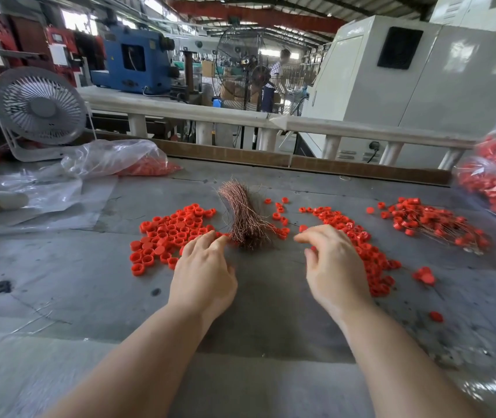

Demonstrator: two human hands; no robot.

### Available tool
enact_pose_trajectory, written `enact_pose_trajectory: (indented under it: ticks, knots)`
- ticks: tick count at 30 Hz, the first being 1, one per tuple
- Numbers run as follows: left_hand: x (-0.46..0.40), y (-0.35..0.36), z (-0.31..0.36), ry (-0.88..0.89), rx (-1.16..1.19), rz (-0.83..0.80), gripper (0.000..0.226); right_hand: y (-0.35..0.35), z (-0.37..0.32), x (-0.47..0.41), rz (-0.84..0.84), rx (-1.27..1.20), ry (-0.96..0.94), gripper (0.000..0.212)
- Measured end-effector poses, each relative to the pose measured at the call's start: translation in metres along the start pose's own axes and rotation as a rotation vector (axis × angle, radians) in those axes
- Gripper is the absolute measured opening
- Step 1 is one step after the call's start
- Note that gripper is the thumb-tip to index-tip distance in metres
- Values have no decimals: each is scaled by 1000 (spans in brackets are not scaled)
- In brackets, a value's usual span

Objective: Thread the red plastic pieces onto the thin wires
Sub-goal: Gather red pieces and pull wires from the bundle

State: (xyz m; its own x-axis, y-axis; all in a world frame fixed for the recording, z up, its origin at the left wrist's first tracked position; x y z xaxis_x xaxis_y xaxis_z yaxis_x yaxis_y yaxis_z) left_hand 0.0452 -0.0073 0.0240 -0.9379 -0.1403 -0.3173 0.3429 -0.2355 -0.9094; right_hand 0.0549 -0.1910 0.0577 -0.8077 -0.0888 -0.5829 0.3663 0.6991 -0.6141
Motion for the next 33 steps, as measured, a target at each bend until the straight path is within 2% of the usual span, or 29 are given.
enact_pose_trajectory:
  ticks: [3,8,12,16,19,22,26,33]
  knots:
    - [-1,5,2,23,-5,-29,50,11,-7,2,-81,-18,-32,27]
    - [0,-3,5,74,54,45,43,25,-9,4,-207,12,-62,30]
    - [2,-10,9,86,125,85,27,32,-4,6,-276,79,-47,31]
    - [2,-13,13,97,208,84,20,23,3,4,-173,121,20,28]
    - [1,-8,13,101,181,46,25,16,12,4,-108,182,100,25]
    - [1,-8,12,100,198,39,21,15,14,4,-109,204,131,11]
    - [3,-11,12,81,291,43,11,14,2,3,-93,34,61,5]
    - [4,-13,14,71,419,19,19,13,-12,2,-97,-238,15,5]
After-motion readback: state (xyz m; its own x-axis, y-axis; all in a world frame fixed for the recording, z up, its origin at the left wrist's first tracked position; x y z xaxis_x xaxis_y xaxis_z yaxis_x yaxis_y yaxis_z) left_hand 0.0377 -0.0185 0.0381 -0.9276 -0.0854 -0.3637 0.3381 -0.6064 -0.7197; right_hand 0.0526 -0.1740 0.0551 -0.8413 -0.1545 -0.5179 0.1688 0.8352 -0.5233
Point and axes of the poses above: each hand's wrist, its own x-axis away from the middle knuckle, its own y-axis out of the palm, z = x × y, the point moved 8 cm from there along -x, towards the middle knuckle, and after that the axes turned 14 degrees about -x, right-handed, at the moved point
